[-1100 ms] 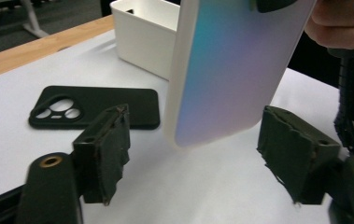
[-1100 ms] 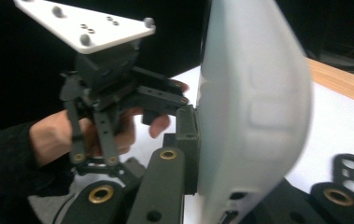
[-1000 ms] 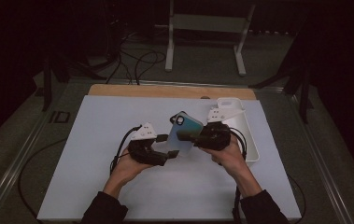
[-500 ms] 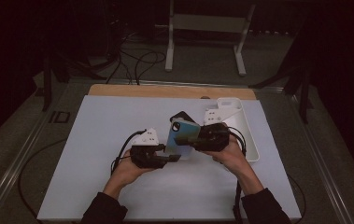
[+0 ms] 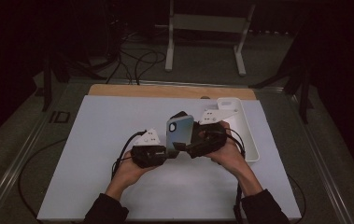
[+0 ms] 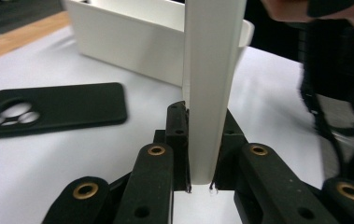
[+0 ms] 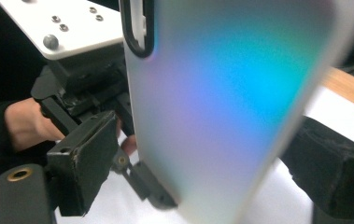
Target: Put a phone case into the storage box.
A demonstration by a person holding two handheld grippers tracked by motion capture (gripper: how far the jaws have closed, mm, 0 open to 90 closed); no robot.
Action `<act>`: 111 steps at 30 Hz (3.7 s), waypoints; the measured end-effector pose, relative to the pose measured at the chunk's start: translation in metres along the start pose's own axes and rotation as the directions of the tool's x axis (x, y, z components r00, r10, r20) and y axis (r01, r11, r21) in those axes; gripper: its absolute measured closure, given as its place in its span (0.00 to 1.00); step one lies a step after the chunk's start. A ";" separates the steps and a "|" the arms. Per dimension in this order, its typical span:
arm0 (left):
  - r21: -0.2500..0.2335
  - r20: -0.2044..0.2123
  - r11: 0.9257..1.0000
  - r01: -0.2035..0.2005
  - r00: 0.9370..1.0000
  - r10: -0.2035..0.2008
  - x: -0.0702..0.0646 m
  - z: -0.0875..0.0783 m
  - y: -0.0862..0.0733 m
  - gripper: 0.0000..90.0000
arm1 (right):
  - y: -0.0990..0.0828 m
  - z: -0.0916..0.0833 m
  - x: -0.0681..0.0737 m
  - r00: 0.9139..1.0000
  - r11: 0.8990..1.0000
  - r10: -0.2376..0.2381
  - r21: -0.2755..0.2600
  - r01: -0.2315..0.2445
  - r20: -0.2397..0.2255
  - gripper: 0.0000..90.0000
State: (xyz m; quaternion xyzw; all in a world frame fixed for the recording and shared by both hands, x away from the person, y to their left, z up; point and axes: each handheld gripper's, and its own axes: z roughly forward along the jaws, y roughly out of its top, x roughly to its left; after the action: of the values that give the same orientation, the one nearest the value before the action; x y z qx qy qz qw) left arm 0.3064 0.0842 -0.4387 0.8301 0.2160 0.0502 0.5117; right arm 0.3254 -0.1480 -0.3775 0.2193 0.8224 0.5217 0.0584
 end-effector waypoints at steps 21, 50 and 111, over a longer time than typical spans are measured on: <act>-0.005 -0.209 0.997 0.082 0.974 -0.082 -0.003 0.004 -0.005 0.90 | 0.001 -0.013 0.008 0.979 0.986 0.100 -0.152 -0.073 0.179 0.09; 0.015 -0.216 0.997 0.079 0.974 -0.074 -0.022 0.030 -0.002 0.90 | 0.011 0.012 0.018 0.936 0.979 0.157 -0.173 -0.106 0.314 0.16; -0.184 -0.522 0.981 0.063 0.839 -0.152 0.006 -0.098 -0.091 0.01 | 0.002 -0.010 -0.002 0.917 0.977 0.170 -0.184 -0.108 0.361 0.18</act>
State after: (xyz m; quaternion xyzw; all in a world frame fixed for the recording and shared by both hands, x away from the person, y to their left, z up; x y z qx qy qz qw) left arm 0.2539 0.2024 -0.4731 0.7263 0.3912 0.2670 0.4981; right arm 0.3245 -0.1563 -0.3712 0.3673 0.7337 0.5376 0.1943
